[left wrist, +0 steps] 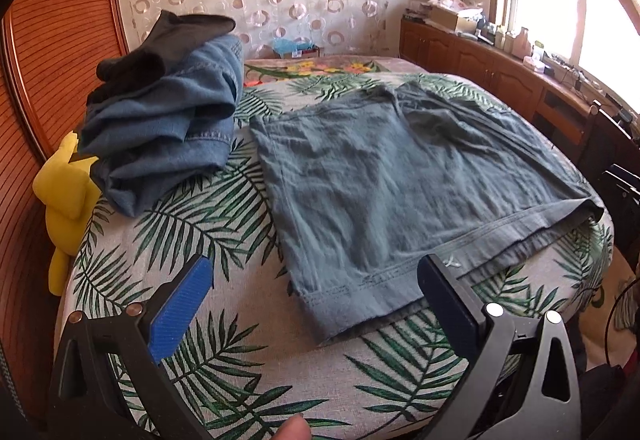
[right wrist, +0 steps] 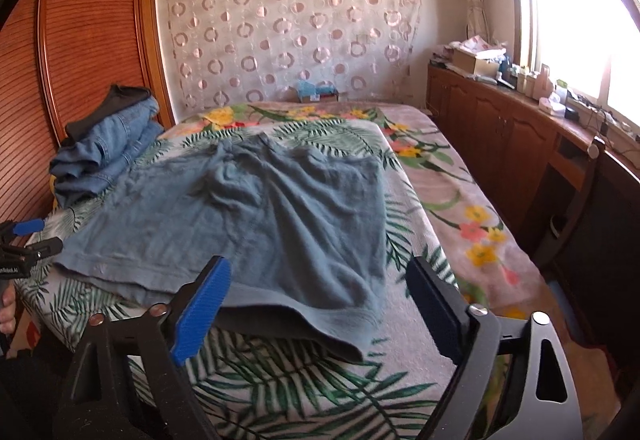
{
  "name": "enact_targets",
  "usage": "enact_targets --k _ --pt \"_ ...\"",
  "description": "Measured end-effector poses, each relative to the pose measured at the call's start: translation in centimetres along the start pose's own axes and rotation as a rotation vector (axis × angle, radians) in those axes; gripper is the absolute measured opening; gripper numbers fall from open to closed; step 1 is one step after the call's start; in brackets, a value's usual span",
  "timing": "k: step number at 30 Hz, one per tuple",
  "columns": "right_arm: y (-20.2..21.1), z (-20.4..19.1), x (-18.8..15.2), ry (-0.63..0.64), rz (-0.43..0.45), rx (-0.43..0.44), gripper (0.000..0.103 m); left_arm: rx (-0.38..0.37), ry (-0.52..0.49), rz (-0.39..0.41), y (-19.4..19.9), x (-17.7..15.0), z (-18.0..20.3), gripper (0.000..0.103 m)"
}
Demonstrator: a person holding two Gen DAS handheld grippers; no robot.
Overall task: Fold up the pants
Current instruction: 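Move the right tool to the shorts' hem and close it on the hem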
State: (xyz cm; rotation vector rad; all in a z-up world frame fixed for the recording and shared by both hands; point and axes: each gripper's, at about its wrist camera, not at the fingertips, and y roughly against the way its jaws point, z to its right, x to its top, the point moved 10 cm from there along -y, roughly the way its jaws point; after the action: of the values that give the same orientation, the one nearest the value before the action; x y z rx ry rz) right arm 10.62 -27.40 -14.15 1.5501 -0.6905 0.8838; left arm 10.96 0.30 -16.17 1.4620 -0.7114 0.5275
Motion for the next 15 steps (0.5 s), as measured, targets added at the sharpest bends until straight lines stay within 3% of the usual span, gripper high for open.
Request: enact_targets --k 3,8,15 --pt "0.4 0.2 -0.9 0.013 -0.040 0.011 0.070 0.016 0.000 -0.025 -0.5 -0.7 -0.6 0.103" --pt "1.6 0.0 -1.1 0.029 -0.087 0.023 0.057 0.024 0.006 -0.048 -1.1 -1.3 -1.2 0.103" --pt "3.8 -0.8 -0.9 0.077 -0.096 0.043 0.021 0.037 0.005 -0.074 -2.0 -1.9 -1.6 0.103"
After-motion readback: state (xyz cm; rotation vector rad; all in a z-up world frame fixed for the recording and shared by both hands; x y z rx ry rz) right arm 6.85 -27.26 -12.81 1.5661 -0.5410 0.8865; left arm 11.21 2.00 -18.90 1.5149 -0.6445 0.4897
